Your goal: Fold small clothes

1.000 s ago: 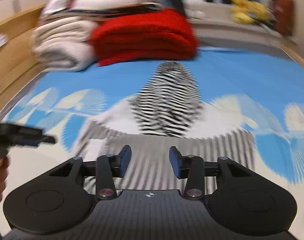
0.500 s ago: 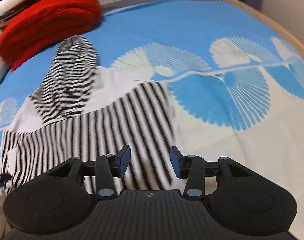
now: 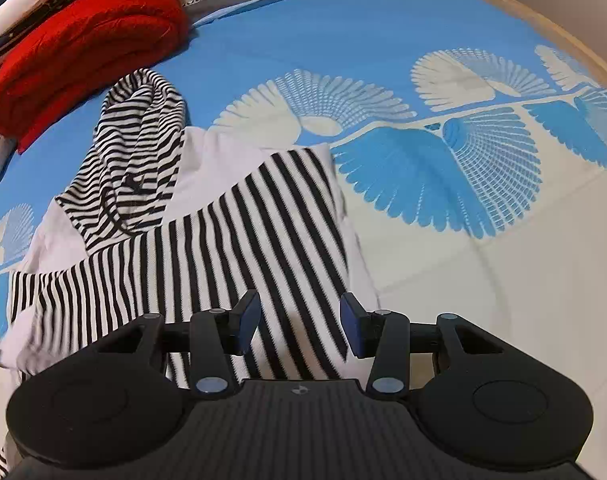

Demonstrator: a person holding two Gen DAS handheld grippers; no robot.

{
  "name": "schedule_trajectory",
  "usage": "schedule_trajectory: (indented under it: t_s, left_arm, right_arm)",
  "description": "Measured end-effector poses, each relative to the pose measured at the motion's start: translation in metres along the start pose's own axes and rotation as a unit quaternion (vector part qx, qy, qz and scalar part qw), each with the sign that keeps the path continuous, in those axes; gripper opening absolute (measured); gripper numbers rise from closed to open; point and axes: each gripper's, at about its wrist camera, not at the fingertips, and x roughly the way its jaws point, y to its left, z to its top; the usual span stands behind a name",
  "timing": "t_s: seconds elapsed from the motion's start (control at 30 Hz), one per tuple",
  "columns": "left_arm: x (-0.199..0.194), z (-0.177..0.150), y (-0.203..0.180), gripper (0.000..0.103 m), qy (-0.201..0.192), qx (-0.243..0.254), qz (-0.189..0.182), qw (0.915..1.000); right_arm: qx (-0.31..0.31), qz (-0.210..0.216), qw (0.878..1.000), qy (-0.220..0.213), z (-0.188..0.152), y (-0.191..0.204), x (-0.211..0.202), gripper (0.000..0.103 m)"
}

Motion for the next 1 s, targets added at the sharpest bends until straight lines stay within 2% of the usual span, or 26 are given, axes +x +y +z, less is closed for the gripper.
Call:
schedule_trajectory:
  t_s: [0.03, 0.1, 0.17, 0.2, 0.23, 0.3, 0.37, 0.4, 0.43, 0.5, 0.57, 0.6, 0.63, 0.67, 0.73, 0.83, 1.0]
  left_arm:
    - [0.001, -0.001, 0.002, 0.001, 0.004, -0.009, -0.014, 0.9998]
    - [-0.001, -0.002, 0.0, 0.001, -0.003, -0.009, -0.016, 0.9998]
    - [-0.004, 0.0, -0.001, 0.01, -0.011, -0.012, -0.016, 0.9998]
    - [-0.004, 0.001, 0.0, 0.029, -0.01, -0.023, -0.028, 0.9993]
    - [-0.003, 0.001, 0.001, 0.042, -0.01, -0.032, -0.034, 0.9988]
    - [0.003, -0.001, -0.003, 0.046, -0.01, -0.03, -0.042, 0.9986]
    - [0.016, -0.006, -0.009, 0.058, 0.009, -0.02, -0.044, 0.9988]
    - [0.024, -0.01, -0.011, 0.068, 0.023, -0.018, -0.036, 0.9989]
    - [0.033, -0.014, -0.012, 0.07, 0.041, -0.015, -0.021, 0.9988]
    - [0.046, -0.02, -0.014, 0.07, 0.068, 0.001, 0.002, 0.9977]
    - [0.046, -0.021, -0.017, 0.056, 0.057, 0.007, 0.006, 0.9983]
    - [0.043, -0.019, -0.019, 0.032, 0.054, 0.013, 0.006, 0.9985]
    - [0.037, -0.017, -0.021, 0.015, 0.048, 0.024, 0.017, 0.9984]
    - [0.032, -0.014, -0.023, 0.015, 0.043, 0.033, 0.025, 0.9982]
    - [0.017, -0.008, -0.023, 0.011, 0.031, 0.03, 0.013, 0.999]
    - [0.003, -0.007, -0.023, 0.011, 0.015, 0.039, 0.017, 0.999]
    - [0.003, -0.01, -0.02, 0.013, 0.034, 0.016, 0.028, 0.9989]
  right_arm:
    - [0.002, 0.0, 1.0, 0.003, -0.001, 0.001, 0.001, 0.046]
    - [0.008, -0.001, 1.0, 0.009, -0.003, 0.002, 0.004, 0.046]
    - [0.011, -0.002, 1.0, 0.011, -0.004, 0.004, 0.006, 0.046]
    - [0.011, -0.002, 1.0, 0.01, -0.005, 0.005, 0.006, 0.046]
    - [0.01, -0.001, 1.0, 0.011, -0.005, 0.006, 0.006, 0.046]
    - [0.007, 0.003, 1.0, 0.012, -0.006, 0.009, 0.006, 0.046]
    - [0.001, 0.004, 1.0, 0.015, -0.007, 0.011, 0.008, 0.046]
    - [-0.002, 0.004, 1.0, 0.017, -0.007, 0.011, 0.009, 0.046]
    - [-0.003, 0.003, 1.0, 0.02, -0.008, 0.011, 0.011, 0.047]
    - [-0.005, 0.002, 1.0, 0.026, -0.009, 0.012, 0.015, 0.047]
    - [-0.007, -0.001, 0.999, 0.032, -0.01, 0.013, 0.018, 0.047]
    - [-0.008, 0.0, 0.999, 0.034, -0.01, 0.014, 0.019, 0.047]
    - [-0.011, 0.0, 0.999, 0.035, -0.01, 0.015, 0.02, 0.047]
    - [-0.013, 0.0, 0.999, 0.034, -0.009, 0.016, 0.02, 0.047]
    - [-0.016, 0.0, 0.999, 0.033, -0.009, 0.017, 0.02, 0.049]
    - [-0.022, 0.001, 0.999, 0.035, -0.011, 0.02, 0.022, 0.05]
    - [-0.024, -0.004, 0.999, 0.04, -0.014, 0.022, 0.024, 0.05]
